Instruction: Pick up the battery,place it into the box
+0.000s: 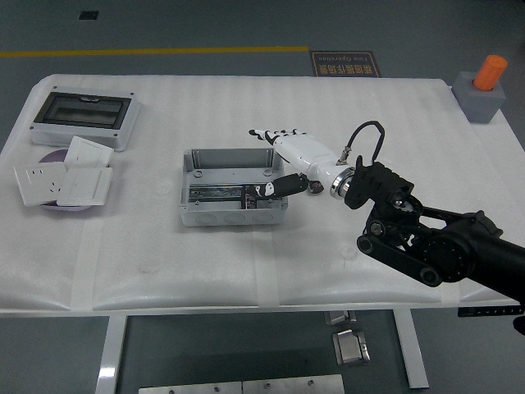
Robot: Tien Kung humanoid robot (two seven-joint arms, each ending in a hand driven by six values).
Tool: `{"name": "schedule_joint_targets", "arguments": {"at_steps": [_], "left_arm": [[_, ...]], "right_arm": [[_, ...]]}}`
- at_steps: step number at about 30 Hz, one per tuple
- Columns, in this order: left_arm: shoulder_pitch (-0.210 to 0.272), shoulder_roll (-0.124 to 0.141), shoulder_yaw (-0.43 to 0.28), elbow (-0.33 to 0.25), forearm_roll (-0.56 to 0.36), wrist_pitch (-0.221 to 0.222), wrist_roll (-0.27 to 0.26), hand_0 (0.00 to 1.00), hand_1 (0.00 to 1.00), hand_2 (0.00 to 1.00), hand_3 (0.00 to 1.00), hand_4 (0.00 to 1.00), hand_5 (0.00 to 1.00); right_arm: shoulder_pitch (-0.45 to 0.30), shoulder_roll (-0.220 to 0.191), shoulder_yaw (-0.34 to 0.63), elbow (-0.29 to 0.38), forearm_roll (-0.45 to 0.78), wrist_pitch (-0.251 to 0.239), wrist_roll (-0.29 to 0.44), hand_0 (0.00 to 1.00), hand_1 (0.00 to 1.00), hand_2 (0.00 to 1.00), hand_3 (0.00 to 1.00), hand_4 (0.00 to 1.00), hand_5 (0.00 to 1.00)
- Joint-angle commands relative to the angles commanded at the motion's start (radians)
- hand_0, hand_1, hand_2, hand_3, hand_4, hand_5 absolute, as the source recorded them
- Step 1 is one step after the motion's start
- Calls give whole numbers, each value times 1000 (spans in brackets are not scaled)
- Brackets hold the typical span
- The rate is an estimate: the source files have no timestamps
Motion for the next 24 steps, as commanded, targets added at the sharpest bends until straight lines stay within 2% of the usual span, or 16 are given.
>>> {"name": "schedule_joint_targets", "arguments": {"at_steps": [4, 9, 19, 24], "left_arm": [[-1, 1, 1, 0, -3, 1, -1, 595, 620, 389, 469, 513, 472], [-4, 1, 5, 0, -7, 2, -3, 595, 620, 389, 468, 513, 474], [-9, 2, 9, 0, -9, 2, -6, 594, 619, 386, 468, 501, 467], [-10, 2, 11, 0, -9, 1, -6, 593, 620, 387, 468, 500, 468]], "right_arm": [[38, -47, -61, -49, 22, 3, 10, 968, 877, 924, 998, 990, 602], [82, -75, -155, -123, 68, 7, 28, 958, 860, 900, 998, 991, 610], [122, -43, -316, -241, 149, 7, 54, 921, 815, 856, 936, 974, 609], [132, -21, -344, -280, 167, 16, 60, 910, 795, 841, 918, 960, 607]]}}
